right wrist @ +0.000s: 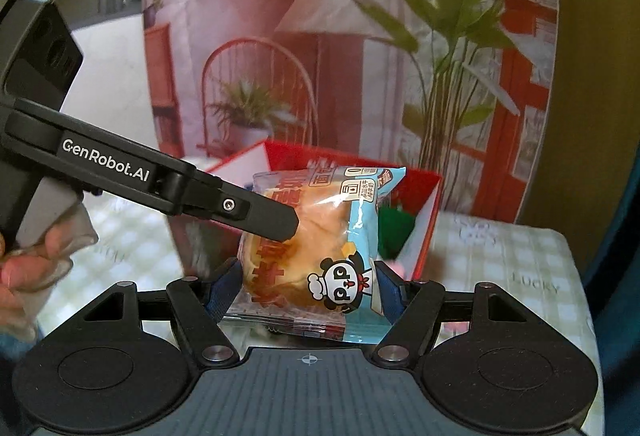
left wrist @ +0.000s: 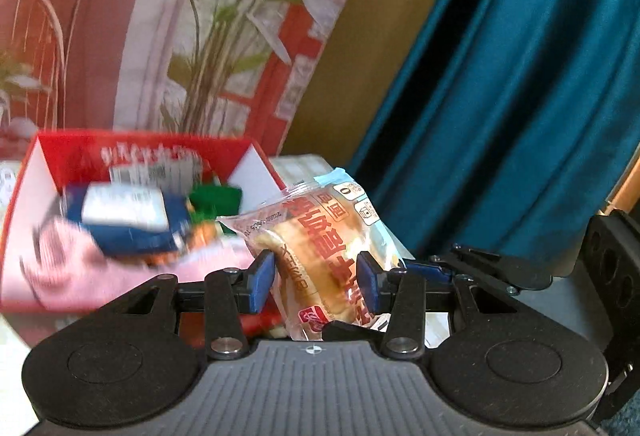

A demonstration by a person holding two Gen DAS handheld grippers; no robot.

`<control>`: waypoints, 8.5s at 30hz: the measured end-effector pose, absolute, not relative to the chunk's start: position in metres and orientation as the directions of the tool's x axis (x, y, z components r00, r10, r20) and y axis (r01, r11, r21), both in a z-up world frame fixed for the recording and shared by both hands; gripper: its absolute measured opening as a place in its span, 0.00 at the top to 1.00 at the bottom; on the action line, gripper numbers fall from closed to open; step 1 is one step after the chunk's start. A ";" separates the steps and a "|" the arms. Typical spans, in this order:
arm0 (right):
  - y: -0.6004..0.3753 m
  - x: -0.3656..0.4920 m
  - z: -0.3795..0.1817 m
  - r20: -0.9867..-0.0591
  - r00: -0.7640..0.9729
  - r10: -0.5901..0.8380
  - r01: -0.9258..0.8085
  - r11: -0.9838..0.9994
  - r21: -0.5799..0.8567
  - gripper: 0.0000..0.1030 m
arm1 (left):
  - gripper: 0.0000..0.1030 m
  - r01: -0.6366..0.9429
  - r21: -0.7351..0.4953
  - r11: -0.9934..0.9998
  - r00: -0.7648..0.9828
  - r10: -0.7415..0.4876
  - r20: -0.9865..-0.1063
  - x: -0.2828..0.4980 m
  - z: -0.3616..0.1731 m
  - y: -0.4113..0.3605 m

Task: Organize soft objects
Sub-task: 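Lift the bun packet with both tools and carry it over the box, then lower the bun packet into the box and open both tools, then move both tools down to the tied white plastic bag beside the box, then close both tools on the tied white plastic bag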

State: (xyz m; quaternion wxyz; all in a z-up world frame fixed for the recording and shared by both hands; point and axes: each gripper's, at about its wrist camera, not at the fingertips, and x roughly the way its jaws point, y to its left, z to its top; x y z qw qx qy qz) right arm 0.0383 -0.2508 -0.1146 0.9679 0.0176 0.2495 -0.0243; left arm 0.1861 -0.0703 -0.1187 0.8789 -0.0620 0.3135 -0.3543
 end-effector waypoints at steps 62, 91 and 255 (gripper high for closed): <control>-0.311 0.211 -0.184 -0.741 0.666 -0.083 0.213 0.974 0.082 1.00 | 0.54 0.347 -0.180 0.920 0.689 -0.381 -0.617 0.288 -0.167 -0.050; -0.287 0.175 -0.143 -0.602 0.779 -0.176 0.237 0.971 0.023 0.28 | 0.09 0.275 -0.031 0.961 0.817 -0.251 -0.519 0.232 -0.130 -0.022; -0.221 0.045 -0.256 -0.446 0.891 -0.087 0.182 0.968 0.175 0.87 | 0.74 0.205 -0.164 0.965 0.793 -0.262 -0.549 0.111 -0.246 0.036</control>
